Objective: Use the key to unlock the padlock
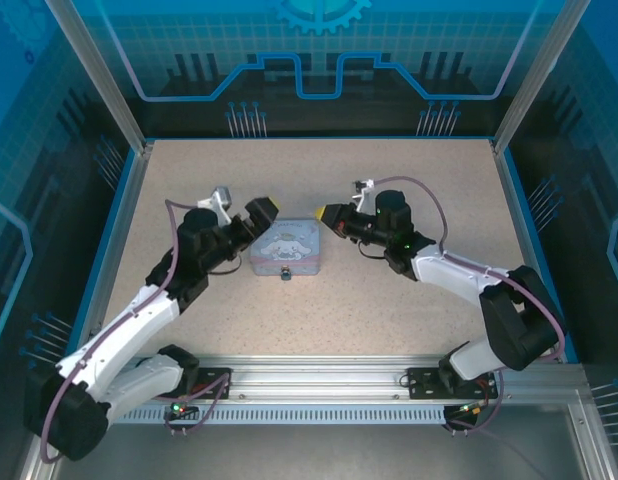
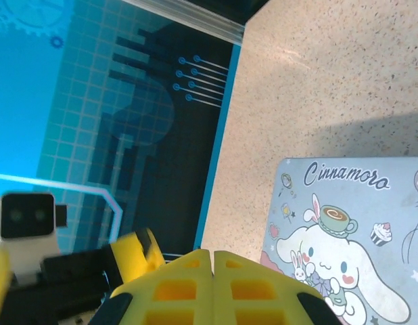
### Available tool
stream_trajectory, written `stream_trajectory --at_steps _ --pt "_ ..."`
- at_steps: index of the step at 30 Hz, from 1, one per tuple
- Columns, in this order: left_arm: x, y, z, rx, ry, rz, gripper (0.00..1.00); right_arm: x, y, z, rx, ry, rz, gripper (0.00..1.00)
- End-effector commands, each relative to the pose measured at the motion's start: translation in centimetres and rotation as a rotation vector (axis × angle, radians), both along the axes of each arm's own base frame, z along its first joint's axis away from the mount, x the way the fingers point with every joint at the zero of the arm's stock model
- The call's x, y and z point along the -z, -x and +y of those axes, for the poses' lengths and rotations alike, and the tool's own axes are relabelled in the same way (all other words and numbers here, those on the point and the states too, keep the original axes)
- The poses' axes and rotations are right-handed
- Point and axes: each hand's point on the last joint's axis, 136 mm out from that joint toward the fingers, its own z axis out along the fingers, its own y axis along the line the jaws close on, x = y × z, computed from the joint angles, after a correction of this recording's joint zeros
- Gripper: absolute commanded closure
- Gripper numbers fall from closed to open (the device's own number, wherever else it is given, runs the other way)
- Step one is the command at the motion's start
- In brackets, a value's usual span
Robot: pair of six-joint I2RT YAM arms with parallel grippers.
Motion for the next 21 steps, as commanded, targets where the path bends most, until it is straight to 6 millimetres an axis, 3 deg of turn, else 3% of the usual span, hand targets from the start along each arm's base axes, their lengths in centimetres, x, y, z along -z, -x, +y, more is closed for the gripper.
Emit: stream_trajectory --at_steps 1,5,8,15,21 --pt "7.0 4.9 -1.0 0.196 -0.126 0.166 0.01 0.0 -1.2 1.3 -0.054 0.046 0.015 1.00" --pt "11.1 7.6 -1.1 0.250 -0.226 0.196 0.03 1.4 -2.6 2.7 -0.063 0.057 0.070 1.00" --pt "13.4 8.1 -1.6 0.283 -0.272 0.192 0.08 2.7 -2.9 3.5 -0.060 0.061 0.113 1.00" --pt "17.7 6.4 -2.6 0.286 -0.388 0.176 0.19 6.6 -1.8 5.7 -0.100 0.088 0.192 1.00" --pt "18.8 4.4 -1.7 0.225 -0.540 0.072 0.21 9.3 -2.0 7.0 -0.108 0.090 0.243 1.00"
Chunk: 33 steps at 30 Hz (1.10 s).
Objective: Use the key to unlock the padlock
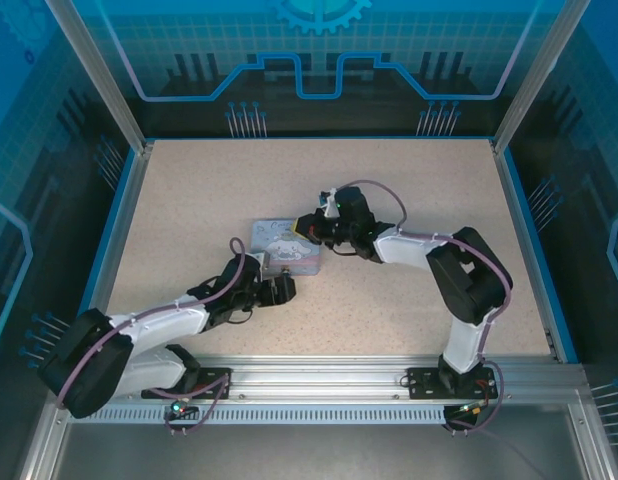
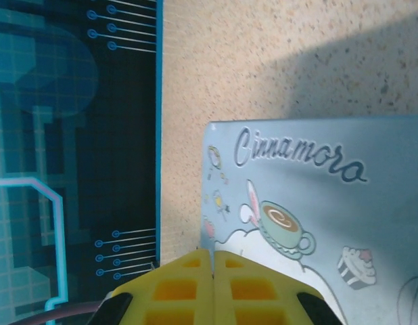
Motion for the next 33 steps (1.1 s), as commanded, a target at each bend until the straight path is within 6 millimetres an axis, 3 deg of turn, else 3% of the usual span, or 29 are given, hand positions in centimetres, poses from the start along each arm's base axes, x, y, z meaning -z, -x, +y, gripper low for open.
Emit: stream_trajectory --at_steps 1,4,12,23,27,33 --pt "-0.8 -2.2 0.8 -0.017 -0.086 -0.176 0.21 0.3 -0.7 1.1 -0.002 -0.023 0.011 1.00" --pt "-0.6 -3.0 1.2 -0.027 -0.128 -0.221 0.23 1.1 -1.2 1.3 0.009 -0.016 0.025 1.00" --pt "1.1 -4.1 0.1 0.014 -0.152 -0.221 0.25 3.3 -2.2 1.5 0.029 -0.006 0.064 1.00" --pt "2.4 -6.6 -3.6 0.065 -0.064 -0.219 0.25 4.8 -2.3 0.0 0.060 0.020 0.102 1.00" --pt "1.9 -7.1 -5.0 0.070 0.027 -0.233 0.26 5.4 -2.4 -0.5 0.067 0.030 0.119 1.00" --pt "0.9 -7.4 -5.6 0.028 0.146 -0.252 0.32 5.8 -2.7 -0.8 0.073 0.032 0.128 1.00"
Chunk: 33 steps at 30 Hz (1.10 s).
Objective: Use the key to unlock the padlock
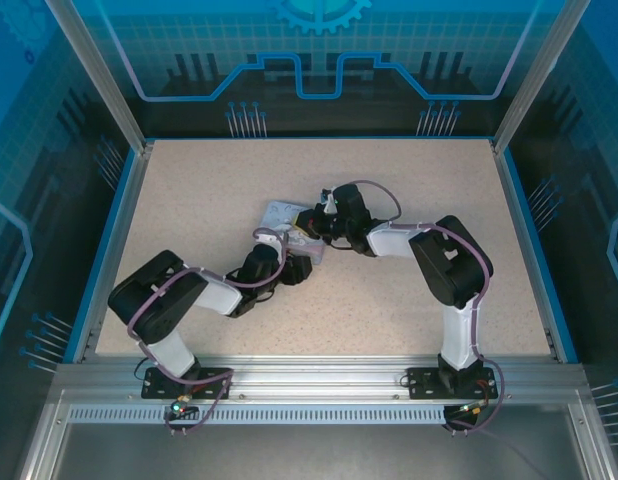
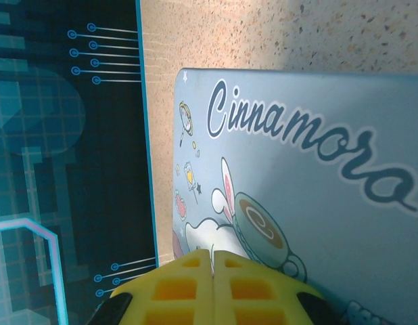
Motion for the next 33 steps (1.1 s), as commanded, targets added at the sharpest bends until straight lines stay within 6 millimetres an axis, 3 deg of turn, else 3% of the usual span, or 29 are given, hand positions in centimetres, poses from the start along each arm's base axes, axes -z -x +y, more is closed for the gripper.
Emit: stream_trajectory --at_steps 1,9,15,19,25,33 --pt "-0.3 1.0 -1.9 0.061 0.149 0.035 0.34 3.4 0.9 -0.8 0.003 0.055 0.085 1.00" --pt "-1.3 0.6 -1.3 0.004 0.337 0.023 0.36 3.6 0.8 -1.2 0.006 0.060 0.088 1.00" --pt "-1.3 0.5 -1.0 -0.037 0.451 0.032 0.44 3.6 0.9 -1.4 0.009 0.064 0.090 1.00" --pt "-2.8 1.4 -1.2 -0.025 0.448 -0.001 0.44 3.5 0.8 -1.3 0.005 0.062 0.086 1.00" --pt "-3.2 0.8 -1.9 -0.018 0.453 -0.006 0.42 3.7 0.8 -1.3 0.004 0.064 0.088 1.00" --pt "-1.4 -0.3 -0.9 -0.118 0.416 0.030 0.42 3.7 0.9 -1.4 0.006 0.063 0.088 1.00"
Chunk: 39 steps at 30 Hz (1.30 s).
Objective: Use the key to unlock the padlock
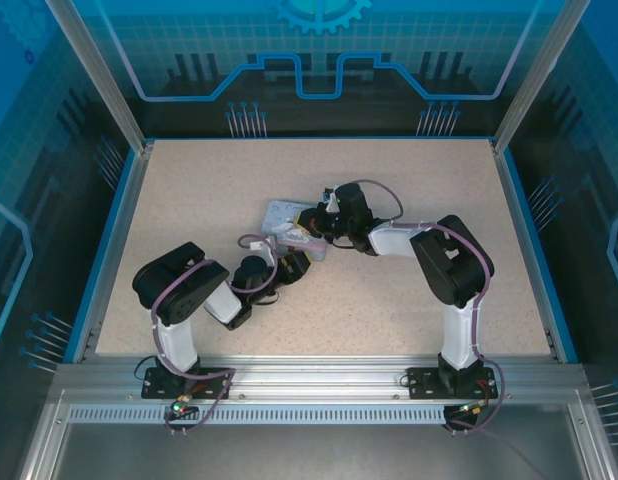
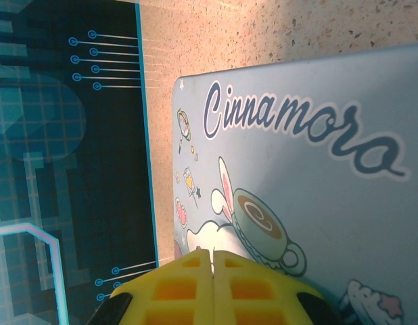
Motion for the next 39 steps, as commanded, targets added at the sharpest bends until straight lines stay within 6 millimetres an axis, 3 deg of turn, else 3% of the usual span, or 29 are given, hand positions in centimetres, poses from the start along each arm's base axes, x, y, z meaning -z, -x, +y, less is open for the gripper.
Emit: stream_trajectory --at_steps 1,7,17,21,26,27,29,33,36,39 --pt "0.5 -0.7 0.2 -0.046 -0.009 0.013 0.42 3.6 1.2 -0.9 -0.004 0.061 0.086 1.00" --pt "1.5 -1.0 0.9 -0.090 -0.045 0.033 0.54 3.6 1.3 -0.9 -0.006 0.060 0.088 1.00" --pt "2.8 -1.5 0.9 -0.109 -0.052 0.055 0.63 3.7 1.4 -1.1 -0.003 0.061 0.089 1.00" --pt "3.2 -1.5 0.9 -0.110 -0.051 0.060 0.73 3.7 1.4 -1.2 -0.001 0.060 0.089 1.00" --pt "2.7 -1.3 0.9 -0.103 -0.035 0.061 0.95 3.1 1.1 -1.1 -0.003 0.050 0.077 1.00" --pt "2.4 -1.2 0.8 -0.101 -0.028 0.063 1.00 2.7 1.0 -1.1 -0.005 0.042 0.070 1.00" --pt "1.7 -0.9 0.8 -0.094 -0.014 0.076 1.00 1.4 0.4 -1.3 -0.004 0.018 0.041 1.00" --pt "-0.5 -0.5 0.2 -0.057 -0.008 0.120 1.00 -3.3 -0.3 -2.9 0.002 -0.028 -0.067 1.00" --pt "-2.2 -0.3 0.0 -0.040 -0.053 0.155 1.00 -6.7 0.2 -4.6 -0.005 -0.048 -0.144 1.00" --pt "-4.0 -0.2 0.0 -0.021 -0.099 0.172 1.00 -8.9 1.9 -6.3 -0.022 -0.066 -0.196 1.00"
